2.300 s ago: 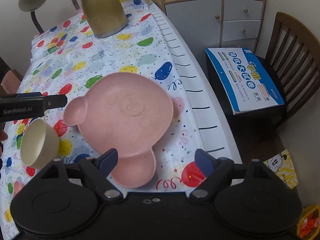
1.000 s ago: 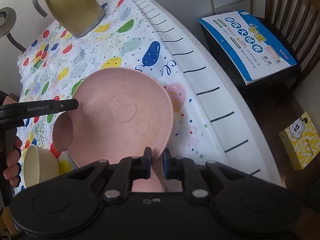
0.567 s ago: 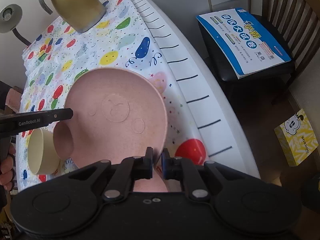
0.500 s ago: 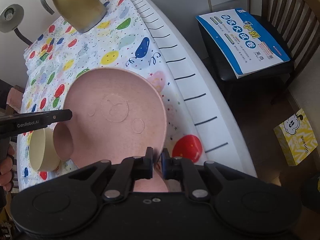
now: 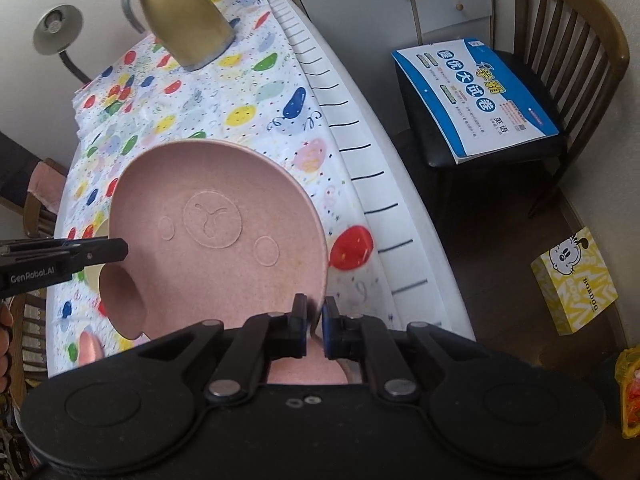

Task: Organize plates and bowls
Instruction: 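Lift the bear plate with both grippers and carry it to the white plates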

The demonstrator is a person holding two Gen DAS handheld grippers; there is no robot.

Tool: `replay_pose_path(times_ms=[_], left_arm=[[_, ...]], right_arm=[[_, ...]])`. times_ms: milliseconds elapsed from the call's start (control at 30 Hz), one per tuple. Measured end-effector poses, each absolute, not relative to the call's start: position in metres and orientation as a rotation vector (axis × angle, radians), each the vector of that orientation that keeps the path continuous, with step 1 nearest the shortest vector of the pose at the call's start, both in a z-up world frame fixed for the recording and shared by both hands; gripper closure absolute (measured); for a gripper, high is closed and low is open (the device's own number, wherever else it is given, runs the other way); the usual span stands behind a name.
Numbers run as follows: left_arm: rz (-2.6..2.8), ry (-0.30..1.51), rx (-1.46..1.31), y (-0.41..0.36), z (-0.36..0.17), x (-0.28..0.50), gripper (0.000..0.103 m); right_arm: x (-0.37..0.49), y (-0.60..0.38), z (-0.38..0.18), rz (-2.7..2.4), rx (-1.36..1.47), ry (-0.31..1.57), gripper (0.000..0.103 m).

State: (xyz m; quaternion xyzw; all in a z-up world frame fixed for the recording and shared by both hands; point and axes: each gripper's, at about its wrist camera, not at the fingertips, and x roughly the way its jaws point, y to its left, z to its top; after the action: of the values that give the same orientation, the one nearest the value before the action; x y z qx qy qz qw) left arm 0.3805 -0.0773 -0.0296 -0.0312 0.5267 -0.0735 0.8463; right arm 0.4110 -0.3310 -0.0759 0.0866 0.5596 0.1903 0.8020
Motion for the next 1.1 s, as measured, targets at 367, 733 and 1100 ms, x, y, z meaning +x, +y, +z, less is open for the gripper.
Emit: replay_pose_path(times_ms=[367, 733, 1100], left_arm=[[-0.15, 1.106, -0.086, -0.065, -0.008, 0.297, 0.091], [-0.124, 1.124, -0.121, -0.026, -0.008, 0.204, 0.091], [-0.078, 1.159, -0.157, 0.017, -0.019, 0.113, 0.091]], right_arm=[[0.352, -0.328, -0.05, 0.449, 0.151, 1.18, 0.097], [0.276, -0.296, -0.048, 0.489, 0.115, 1.207, 0.097], [0.201, -0.252, -0.059, 0.523, 0.095, 1.258, 0.097]])
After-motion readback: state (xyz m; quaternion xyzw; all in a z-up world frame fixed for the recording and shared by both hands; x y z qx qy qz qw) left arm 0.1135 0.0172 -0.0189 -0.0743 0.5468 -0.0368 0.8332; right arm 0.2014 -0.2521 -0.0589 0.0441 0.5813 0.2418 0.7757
